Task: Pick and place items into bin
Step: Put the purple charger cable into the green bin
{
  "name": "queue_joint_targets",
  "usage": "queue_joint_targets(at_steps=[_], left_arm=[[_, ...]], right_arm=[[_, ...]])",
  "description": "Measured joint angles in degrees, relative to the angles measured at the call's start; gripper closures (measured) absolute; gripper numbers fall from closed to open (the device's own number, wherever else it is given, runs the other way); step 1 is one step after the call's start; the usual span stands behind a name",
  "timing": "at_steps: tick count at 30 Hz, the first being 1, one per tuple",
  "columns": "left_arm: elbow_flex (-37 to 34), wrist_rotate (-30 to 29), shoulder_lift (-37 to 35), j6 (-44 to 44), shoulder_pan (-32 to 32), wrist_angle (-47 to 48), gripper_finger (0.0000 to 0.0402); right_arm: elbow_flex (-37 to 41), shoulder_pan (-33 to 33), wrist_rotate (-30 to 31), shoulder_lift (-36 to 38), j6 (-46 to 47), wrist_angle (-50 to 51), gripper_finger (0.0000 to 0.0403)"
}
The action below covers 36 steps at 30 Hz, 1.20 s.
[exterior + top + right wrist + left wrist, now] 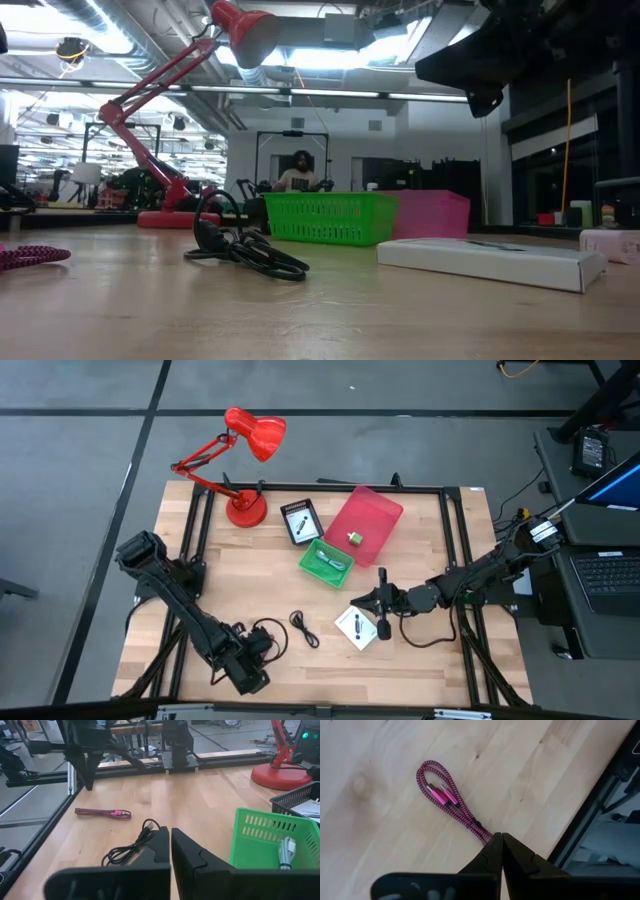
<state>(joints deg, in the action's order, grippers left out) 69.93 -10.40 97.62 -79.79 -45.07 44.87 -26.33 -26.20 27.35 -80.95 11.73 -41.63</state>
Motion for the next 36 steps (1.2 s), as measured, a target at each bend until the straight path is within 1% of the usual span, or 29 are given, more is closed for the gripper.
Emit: queue_joint_targets(at_steps=[8, 15, 21, 25, 30, 36], left_arm=[[0.00, 0.99, -0.02, -0.69, 0.30, 1.25, 0.0399], [0.00, -0.21, -0.04, -2.50, 0.30, 2.12, 0.0398], [0.00, -1.47, -0.04, -6.37, 0.30, 2.12, 0.0394], [0.00, -1.96, -0.04, -8.32, 0.30, 2.15, 0.0373], [0.00, -2.02, -0.04, -9.67, 0.30, 2.18, 0.0333], [-0.13, -5.02, 1.28, -9.68, 0.30, 2.15, 0.0290]], right_arm=[[0.00, 0.00, 0.02, 0.00, 0.00, 0.44, 0.0403], [0.00, 0.00, 0.02, 0.00, -0.02, 0.44, 0.0403], [0.00, 0.00, 0.02, 0.00, -0.07, 0.83, 0.0402], [0.00, 0.00, 0.02, 0.00, -0.15, 0.83, 0.0402], [0.00, 0.00, 0.02, 0.00, -0.17, 0.83, 0.0402], [0.00, 0.00, 0.03, 0.00, -0.18, 0.83, 0.0402]])
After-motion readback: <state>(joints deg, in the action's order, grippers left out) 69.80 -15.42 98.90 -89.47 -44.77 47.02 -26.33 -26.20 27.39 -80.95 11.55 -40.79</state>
